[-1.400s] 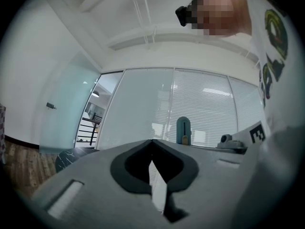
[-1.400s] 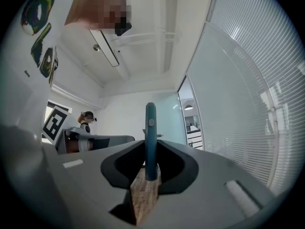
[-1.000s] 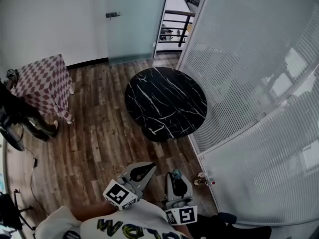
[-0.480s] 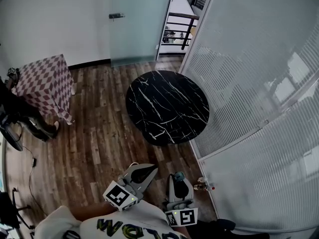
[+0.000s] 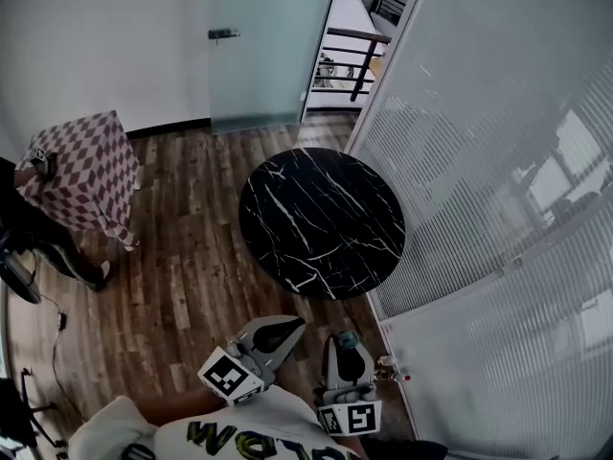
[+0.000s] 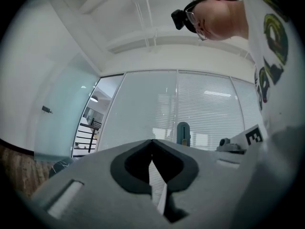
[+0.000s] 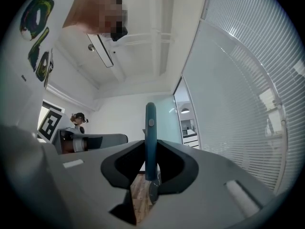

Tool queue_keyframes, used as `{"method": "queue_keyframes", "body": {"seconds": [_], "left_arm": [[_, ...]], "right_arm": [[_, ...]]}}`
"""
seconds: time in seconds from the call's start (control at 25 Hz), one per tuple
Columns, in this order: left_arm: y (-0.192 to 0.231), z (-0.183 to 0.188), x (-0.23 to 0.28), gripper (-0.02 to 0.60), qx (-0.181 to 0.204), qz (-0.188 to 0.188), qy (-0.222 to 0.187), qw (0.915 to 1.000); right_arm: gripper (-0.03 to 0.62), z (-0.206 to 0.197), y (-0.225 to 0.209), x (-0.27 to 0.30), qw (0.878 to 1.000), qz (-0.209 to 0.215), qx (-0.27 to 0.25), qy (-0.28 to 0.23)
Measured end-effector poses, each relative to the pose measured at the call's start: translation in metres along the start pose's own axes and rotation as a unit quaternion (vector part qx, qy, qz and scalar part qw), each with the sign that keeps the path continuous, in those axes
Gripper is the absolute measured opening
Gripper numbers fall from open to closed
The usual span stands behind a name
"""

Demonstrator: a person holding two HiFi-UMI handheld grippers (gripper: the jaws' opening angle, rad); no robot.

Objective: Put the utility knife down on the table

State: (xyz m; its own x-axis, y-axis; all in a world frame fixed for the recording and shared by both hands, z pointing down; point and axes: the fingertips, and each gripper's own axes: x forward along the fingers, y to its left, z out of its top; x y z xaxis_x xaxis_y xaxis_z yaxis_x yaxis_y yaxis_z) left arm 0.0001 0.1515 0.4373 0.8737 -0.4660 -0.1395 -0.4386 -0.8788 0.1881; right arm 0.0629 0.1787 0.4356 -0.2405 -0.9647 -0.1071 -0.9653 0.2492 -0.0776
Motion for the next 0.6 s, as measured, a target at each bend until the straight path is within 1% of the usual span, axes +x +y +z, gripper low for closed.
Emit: {"method": "queue_keyframes", "body": {"seconds": [0.2, 0.44, 0.52, 0.6], "left_arm": [[0.044, 0.015, 0.025, 0.0, 0.006, 0.0, -0.003, 1.0], [0.103, 0.019, 0.049, 0.0, 0.008, 0.004, 0.006, 0.9999], [0.122, 0.016, 0.055, 0.0, 0.006, 0.004, 0.015, 0.9999], [0.139, 0.02, 0.061, 0.0, 0.002, 0.006, 0.014, 0.9999]], "right_arm": [[0.075, 0.001, -0.01, 0.051, 1.0, 0.003, -0.002, -0.002], [0.075, -0.006, -0.015, 0.117, 1.0, 0.011, -0.006, 0.004], [0.075, -0.009, -0.017, 0.135, 1.0, 0.012, -0.009, 0.007], [0.075, -0.012, -0.02, 0.152, 1.0, 0.011, -0.012, 0.011]]}}
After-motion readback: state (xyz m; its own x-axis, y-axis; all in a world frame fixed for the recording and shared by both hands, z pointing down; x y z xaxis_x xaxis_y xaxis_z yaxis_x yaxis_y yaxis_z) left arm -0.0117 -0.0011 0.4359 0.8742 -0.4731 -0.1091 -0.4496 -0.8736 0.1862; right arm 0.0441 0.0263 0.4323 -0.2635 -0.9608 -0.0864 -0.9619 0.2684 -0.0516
